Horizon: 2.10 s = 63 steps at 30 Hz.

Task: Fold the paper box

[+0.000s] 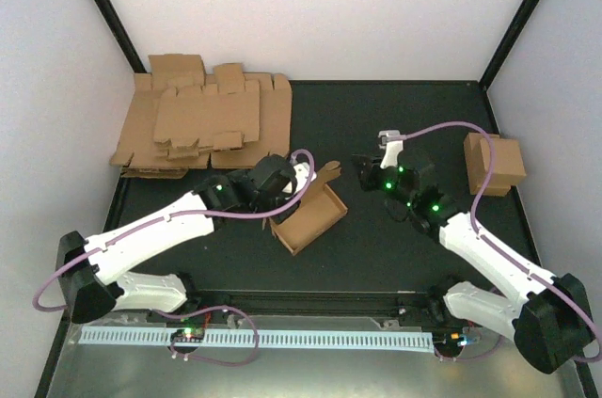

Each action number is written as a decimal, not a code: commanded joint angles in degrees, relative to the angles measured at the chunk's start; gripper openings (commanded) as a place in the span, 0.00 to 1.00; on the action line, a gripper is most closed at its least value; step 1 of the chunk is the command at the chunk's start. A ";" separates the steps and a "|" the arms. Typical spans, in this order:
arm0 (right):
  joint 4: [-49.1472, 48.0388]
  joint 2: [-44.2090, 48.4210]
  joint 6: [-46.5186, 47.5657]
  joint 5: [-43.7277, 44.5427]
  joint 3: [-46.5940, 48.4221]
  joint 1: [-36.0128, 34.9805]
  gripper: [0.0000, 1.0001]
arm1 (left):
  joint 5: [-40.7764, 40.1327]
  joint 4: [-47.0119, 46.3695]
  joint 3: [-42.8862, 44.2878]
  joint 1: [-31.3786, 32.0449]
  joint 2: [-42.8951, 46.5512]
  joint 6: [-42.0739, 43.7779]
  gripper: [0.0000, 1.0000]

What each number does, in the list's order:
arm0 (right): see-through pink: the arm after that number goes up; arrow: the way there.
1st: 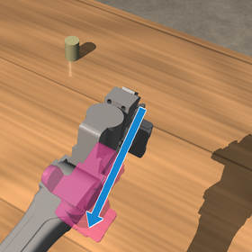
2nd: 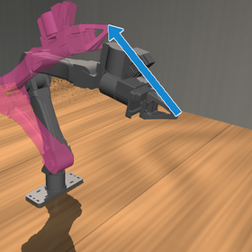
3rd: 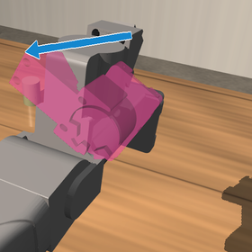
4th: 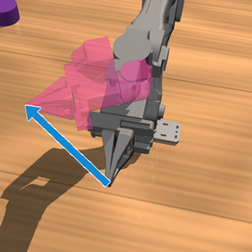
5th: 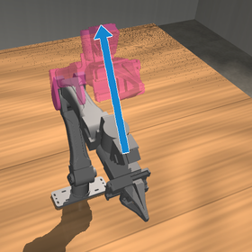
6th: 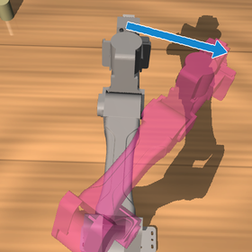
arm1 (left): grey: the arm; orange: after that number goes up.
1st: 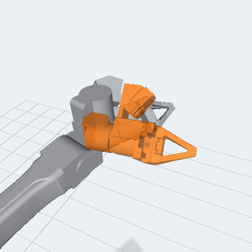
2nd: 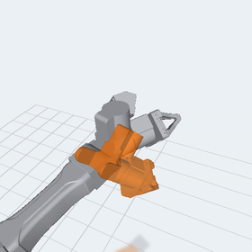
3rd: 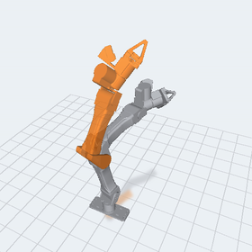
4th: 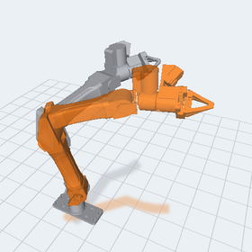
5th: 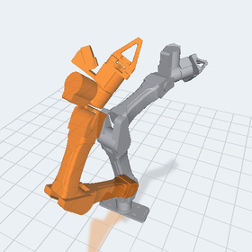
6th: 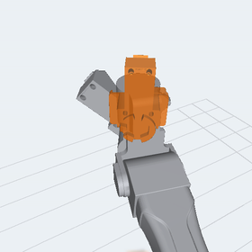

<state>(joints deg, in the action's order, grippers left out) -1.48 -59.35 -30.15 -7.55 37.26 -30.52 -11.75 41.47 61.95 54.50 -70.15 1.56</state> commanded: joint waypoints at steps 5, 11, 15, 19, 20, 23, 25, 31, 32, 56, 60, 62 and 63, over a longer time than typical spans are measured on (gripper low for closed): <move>-3.57 -2.62 8.40 -4.16 0.08 0.11 0.33 | 3.27 -1.70 6.63 -5.47 -6.93 5.49 0.02; -4.72 -5.38 16.02 -10.12 -0.73 0.64 0.51 | 14.58 6.26 12.79 -13.18 -10.51 8.52 0.02; -11.86 -8.33 17.31 -10.76 -3.83 0.73 0.67 | 16.53 6.15 13.09 -13.69 -10.40 8.67 0.02; -19.72 -13.50 16.31 -13.46 -4.72 0.72 0.75 | 17.66 6.33 13.11 -13.76 -11.16 7.93 0.02; -20.93 -13.93 14.53 -10.59 -4.73 0.72 0.76 | 17.56 6.55 13.17 -13.78 -11.49 7.70 0.02; -17.57 -14.12 9.09 -0.23 -2.14 0.73 0.81 | 16.69 6.66 12.99 -13.92 -11.78 6.36 0.01; -14.26 -14.37 8.14 3.36 0.41 0.68 0.81 | 16.29 6.06 12.60 -14.13 -11.33 5.48 0.02; -16.51 -16.00 4.72 12.02 4.39 0.73 1.00 | 15.90 4.38 11.22 -14.64 -10.07 4.48 0.02; -14.23 -17.68 4.48 13.70 7.49 0.67 1.00 | 15.91 4.32 11.18 -14.63 -10.10 4.35 0.02; -10.47 -33.64 4.93 24.93 28.80 0.09 0.99 | 17.59 3.10 10.56 -15.29 -9.78 4.39 0.02; -12.90 -32.04 6.47 20.77 26.62 0.11 1.00 | 17.80 3.37 10.84 -15.25 -9.93 5.12 0.02; -13.71 -30.48 7.45 17.87 24.74 0.11 1.00 | 18.41 4.16 11.39 -15.30 -10.24 5.64 0.02; -14.06 -29.49 8.08 17.20 23.48 0.14 1.00 | 18.56 4.65 11.65 -15.26 -10.41 5.72 0.02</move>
<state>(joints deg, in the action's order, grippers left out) -11.70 -92.55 -24.75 13.26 63.88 -30.20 4.97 45.89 72.38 39.70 -81.43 6.28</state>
